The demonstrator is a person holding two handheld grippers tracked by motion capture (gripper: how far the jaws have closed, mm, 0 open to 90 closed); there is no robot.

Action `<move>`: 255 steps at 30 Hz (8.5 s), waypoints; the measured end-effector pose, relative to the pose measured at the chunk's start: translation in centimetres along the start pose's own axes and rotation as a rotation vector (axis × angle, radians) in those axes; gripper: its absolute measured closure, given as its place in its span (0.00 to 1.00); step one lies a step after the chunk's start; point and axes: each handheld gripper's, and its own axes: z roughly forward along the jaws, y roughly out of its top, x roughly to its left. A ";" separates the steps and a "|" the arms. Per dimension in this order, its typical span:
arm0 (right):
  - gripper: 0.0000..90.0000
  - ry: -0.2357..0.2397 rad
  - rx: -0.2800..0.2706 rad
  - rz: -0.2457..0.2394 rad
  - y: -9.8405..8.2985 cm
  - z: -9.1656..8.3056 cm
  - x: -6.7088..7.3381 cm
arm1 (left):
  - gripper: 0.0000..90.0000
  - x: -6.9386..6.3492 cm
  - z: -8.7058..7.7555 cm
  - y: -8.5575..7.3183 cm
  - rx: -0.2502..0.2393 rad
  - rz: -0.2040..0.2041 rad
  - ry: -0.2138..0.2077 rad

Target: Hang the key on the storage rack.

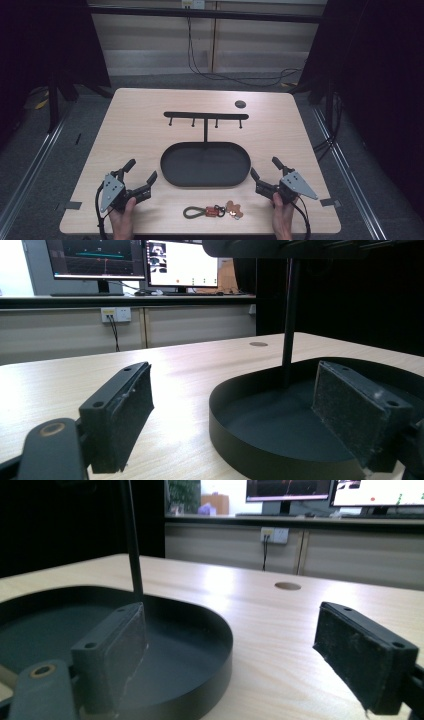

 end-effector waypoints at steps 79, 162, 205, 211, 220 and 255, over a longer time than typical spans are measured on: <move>0.79 0.710 0.701 -0.111 5.4 5.5 8.2 | 0.19 0.0 0.0 0.0 -0.003 -0.001 -0.007; 0.96 0.760 1.241 -0.578 8.4 11.5 16.1 | 0.18 0.0 0.0 0.0 -0.004 -0.003 -0.010; 0.96 0.701 1.231 -0.619 18.1 12.6 13.2 | 0.18 0.0 0.0 0.0 -0.003 -0.002 -0.010; 0.96 0.684 1.206 -0.610 19.5 12.8 12.9 | 0.18 0.0 0.0 0.0 -0.002 -0.002 -0.010; 0.96 0.664 1.179 -0.587 21.3 13.4 11.8 | 0.18 0.0 0.0 0.0 -0.002 -0.002 -0.013; 0.96 0.587 1.132 -0.545 24.3 17.4 9.6 | 0.18 0.0 -0.1 0.0 -0.001 -0.001 -0.017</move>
